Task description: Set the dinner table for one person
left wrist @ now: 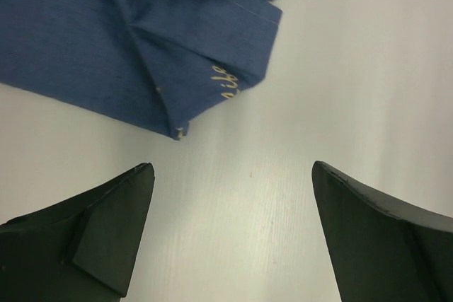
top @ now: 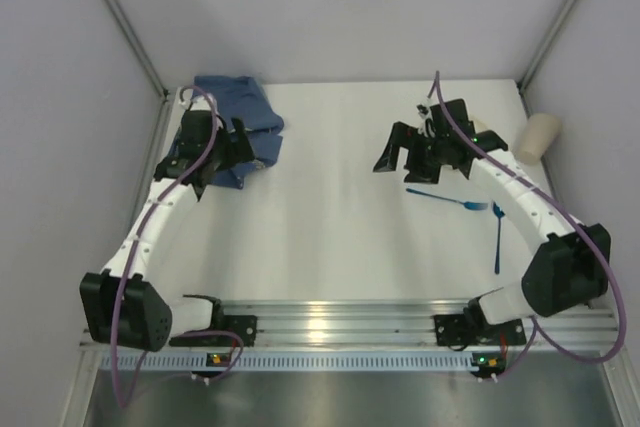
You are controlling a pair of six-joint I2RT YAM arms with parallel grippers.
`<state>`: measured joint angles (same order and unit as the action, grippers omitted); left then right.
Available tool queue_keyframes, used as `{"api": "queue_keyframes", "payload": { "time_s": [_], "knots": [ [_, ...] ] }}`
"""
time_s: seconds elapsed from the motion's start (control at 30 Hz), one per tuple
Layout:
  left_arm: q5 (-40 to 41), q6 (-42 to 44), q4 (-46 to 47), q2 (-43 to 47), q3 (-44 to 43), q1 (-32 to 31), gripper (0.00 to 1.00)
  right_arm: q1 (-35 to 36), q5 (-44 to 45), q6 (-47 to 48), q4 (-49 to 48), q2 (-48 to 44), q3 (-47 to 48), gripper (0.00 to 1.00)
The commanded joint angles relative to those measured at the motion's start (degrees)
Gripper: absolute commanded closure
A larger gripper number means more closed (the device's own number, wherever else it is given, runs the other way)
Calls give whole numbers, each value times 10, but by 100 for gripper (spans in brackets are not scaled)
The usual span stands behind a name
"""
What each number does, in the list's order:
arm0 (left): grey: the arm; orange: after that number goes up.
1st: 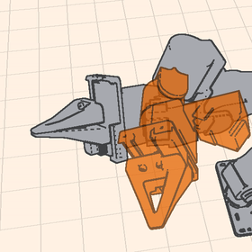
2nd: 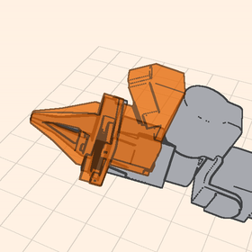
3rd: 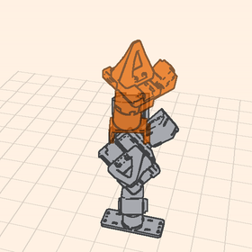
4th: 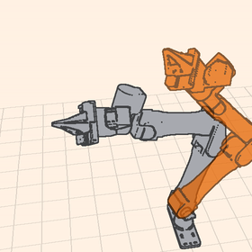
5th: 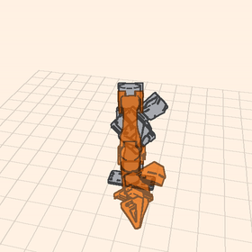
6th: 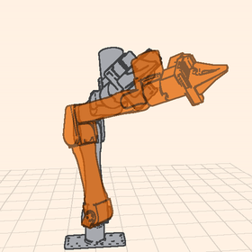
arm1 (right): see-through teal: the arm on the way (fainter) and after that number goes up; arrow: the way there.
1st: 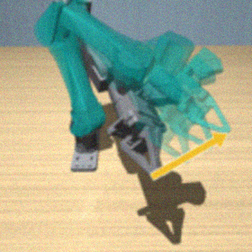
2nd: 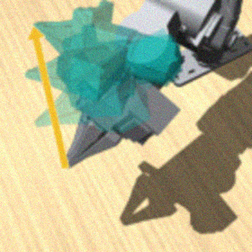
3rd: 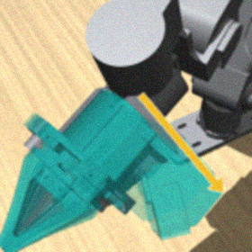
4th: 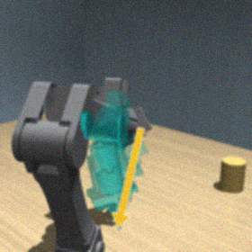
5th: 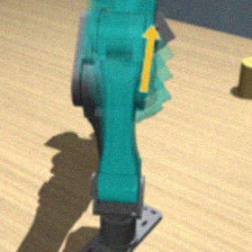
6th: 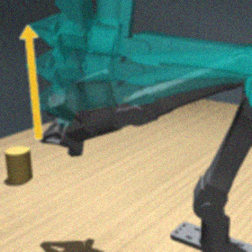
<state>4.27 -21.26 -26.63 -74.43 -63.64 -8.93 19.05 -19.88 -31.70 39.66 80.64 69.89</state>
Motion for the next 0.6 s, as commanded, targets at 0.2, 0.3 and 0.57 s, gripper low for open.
{"api": "queue_keyframes", "payload": {
  "time_s": [0.2,0.3,0.57],
  "knots": [
    [28,-62,-46,51,91,35,2,58,-102,-53,-136,200,160,0],
    [0,-77,-30,70,110,36,2,70,-161,-106,-172,294,235,0],
    [13,-68,31,-74,64,37,2,102,-177,-121,-170,350,245,0]
  ]
}}
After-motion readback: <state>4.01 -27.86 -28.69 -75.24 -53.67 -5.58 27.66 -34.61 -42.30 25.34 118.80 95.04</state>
